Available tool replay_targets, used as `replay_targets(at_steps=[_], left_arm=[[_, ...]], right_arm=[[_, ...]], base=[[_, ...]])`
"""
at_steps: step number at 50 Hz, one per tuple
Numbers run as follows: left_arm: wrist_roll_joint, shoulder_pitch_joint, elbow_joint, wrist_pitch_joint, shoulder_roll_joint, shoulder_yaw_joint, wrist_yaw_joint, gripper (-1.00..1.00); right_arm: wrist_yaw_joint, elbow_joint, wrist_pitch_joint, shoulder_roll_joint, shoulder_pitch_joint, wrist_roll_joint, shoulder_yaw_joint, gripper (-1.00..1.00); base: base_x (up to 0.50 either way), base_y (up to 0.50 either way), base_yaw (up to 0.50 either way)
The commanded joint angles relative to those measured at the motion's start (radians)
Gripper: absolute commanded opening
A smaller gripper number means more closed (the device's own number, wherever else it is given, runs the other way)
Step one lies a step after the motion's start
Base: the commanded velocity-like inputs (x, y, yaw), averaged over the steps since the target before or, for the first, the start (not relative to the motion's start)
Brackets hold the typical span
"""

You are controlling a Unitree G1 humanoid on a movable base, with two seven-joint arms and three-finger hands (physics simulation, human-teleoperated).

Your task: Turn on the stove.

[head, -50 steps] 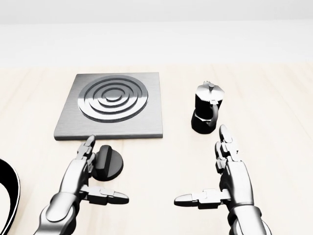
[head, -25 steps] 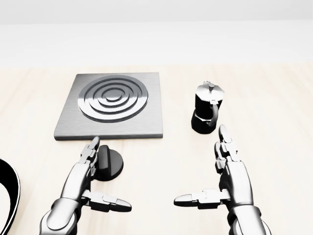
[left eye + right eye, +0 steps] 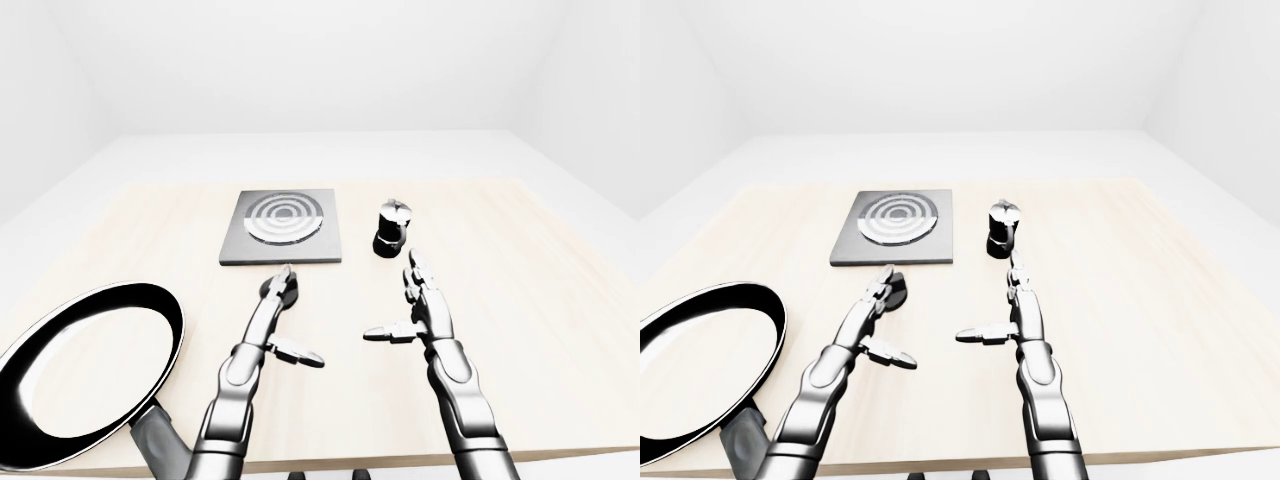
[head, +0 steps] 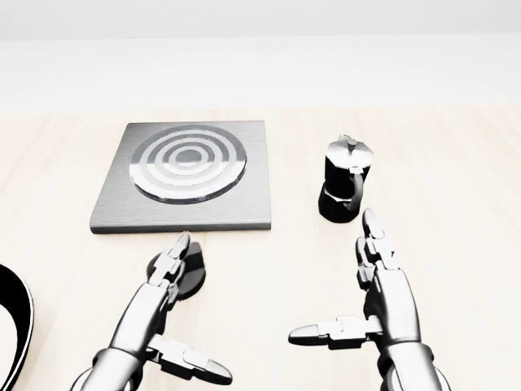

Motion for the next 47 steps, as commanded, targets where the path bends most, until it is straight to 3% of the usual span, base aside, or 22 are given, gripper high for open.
replay_targets(at_steps=[1, 12, 15, 18, 22, 33, 38, 47], left_arm=[[-0.036, 0.012, -0.114, 0.0, -0.022, -0.048, -0.073, 1.0], [-0.084, 0.006, -0.355, 0.0, -0.022, -0.03, -0.06, 1.0], [-0.153, -0.046, -0.542, 0.0, -0.03, 0.036, 0.009, 1.0], [-0.174, -0.108, -0.755, 0.0, 0.001, 0.108, 0.107, 1.0], [-0.222, -0.134, -0.897, 0.0, 0.037, 0.155, 0.156, 1.0], [-0.282, -0.18, -1.05, 0.0, 0.092, 0.232, 0.223, 1.0], [-0.344, -0.228, -1.07, 0.0, 0.14, 0.29, 0.265, 1.0], [-0.399, -0.242, -1.079, 0.0, 0.183, 0.338, 0.301, 1.0]], right_arm=[[-0.001, -0.013, 0.01, 0.0, 0.005, -0.005, 0.002, 1.0], [0.002, -0.014, 0.006, 0.001, 0.01, -0.009, 0.004, 1.0], [0.002, -0.017, 0.009, 0.002, 0.01, -0.009, 0.005, 1.0], [0.002, -0.011, 0.006, 0.002, 0.009, -0.009, 0.004, 1.0], [0.002, -0.016, 0.007, 0.002, 0.013, -0.011, 0.005, 1.0], [0.002, -0.009, 0.004, 0.001, 0.01, -0.013, 0.005, 1.0], [0.001, -0.005, 0.004, 0.001, 0.008, -0.015, 0.005, 1.0], [-0.001, 0.001, 0.003, 0.001, 0.005, -0.016, 0.004, 1.0]], base=[[0.0, 0.0, 0.0], [0.0, 0.0, 0.0], [0.0, 0.0, 0.0], [0.0, 0.0, 0.0], [0.0, 0.0, 0.0], [0.0, 0.0, 0.0], [0.0, 0.0, 0.0], [0.0, 0.0, 0.0]])
